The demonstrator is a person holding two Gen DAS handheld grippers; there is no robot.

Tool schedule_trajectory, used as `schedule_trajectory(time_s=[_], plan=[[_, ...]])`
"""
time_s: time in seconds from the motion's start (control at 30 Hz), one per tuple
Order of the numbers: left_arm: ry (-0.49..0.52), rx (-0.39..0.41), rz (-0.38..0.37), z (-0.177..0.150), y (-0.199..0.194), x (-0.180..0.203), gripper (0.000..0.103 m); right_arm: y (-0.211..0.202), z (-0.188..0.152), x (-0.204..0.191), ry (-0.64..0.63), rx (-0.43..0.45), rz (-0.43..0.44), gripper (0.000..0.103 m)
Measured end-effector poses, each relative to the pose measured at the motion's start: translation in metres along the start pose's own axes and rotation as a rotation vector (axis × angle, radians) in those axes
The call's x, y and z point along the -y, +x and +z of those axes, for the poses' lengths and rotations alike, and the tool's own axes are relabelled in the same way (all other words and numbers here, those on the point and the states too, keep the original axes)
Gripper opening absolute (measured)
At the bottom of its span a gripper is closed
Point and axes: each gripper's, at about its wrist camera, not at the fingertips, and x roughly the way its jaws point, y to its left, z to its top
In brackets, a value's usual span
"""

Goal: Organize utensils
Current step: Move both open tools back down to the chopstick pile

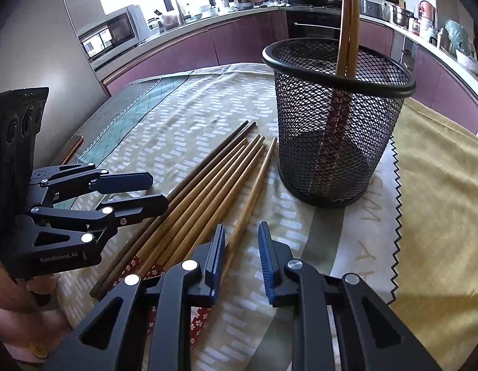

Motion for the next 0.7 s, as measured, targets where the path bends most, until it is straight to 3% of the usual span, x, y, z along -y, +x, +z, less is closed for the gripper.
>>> schedule_trajectory(time_s=[0.3, 0.6, 0.7], plan=[[-0.009, -0.017, 0.003, 0.011, 0.011, -0.005, 0.032, 0.004, 0.004, -0.001, -0.007, 0.003, -0.021, 0.019], [0.032, -0.036, 0.064, 0.027, 0.026, 0.003, 0.030, 0.010, 0.010, -0.007, -0.028, 0.018, -0.059, 0.019], [0.043, -0.037, 0.085, 0.031, 0.030, 0.007, 0.029, 0.012, 0.011, -0.006, -0.018, 0.024, -0.059, 0.014]])
